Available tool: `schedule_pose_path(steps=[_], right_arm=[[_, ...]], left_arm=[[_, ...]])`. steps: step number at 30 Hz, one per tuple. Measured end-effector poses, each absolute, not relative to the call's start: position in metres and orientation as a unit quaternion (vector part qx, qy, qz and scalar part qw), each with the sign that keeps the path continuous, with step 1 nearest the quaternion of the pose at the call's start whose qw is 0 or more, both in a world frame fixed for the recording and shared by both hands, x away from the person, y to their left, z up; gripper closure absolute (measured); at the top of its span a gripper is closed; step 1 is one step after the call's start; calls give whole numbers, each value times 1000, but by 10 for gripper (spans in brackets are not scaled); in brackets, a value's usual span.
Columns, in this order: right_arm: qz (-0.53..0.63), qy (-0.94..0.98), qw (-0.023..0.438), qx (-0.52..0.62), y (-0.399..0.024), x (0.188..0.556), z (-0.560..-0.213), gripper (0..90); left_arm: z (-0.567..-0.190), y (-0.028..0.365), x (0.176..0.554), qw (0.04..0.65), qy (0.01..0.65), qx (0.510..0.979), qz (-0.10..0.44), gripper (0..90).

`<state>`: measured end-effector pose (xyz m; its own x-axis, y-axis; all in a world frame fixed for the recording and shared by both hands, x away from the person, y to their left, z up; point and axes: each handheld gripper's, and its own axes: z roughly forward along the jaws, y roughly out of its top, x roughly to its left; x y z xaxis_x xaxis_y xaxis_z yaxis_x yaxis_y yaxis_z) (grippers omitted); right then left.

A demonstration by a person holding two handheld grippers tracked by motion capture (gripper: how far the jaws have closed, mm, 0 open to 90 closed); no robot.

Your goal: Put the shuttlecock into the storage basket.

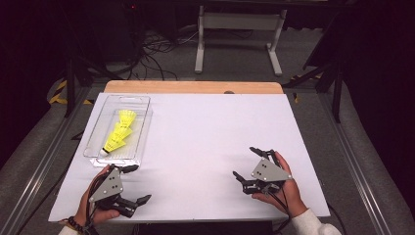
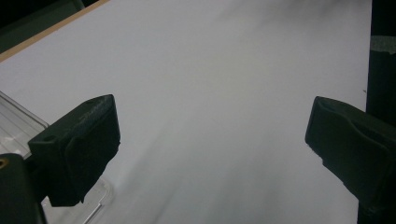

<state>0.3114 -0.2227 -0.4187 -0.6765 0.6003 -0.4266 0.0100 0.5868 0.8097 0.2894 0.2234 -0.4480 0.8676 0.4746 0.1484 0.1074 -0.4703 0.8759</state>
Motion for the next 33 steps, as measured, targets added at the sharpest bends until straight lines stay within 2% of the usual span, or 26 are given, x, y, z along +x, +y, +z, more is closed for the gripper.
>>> schedule_pose_path(steps=[33], right_arm=[[424, 809, 343, 219, -262, 297, -442, 115]], left_arm=[[-448, 223, 291, 485, 178, 834, 190, 38]])
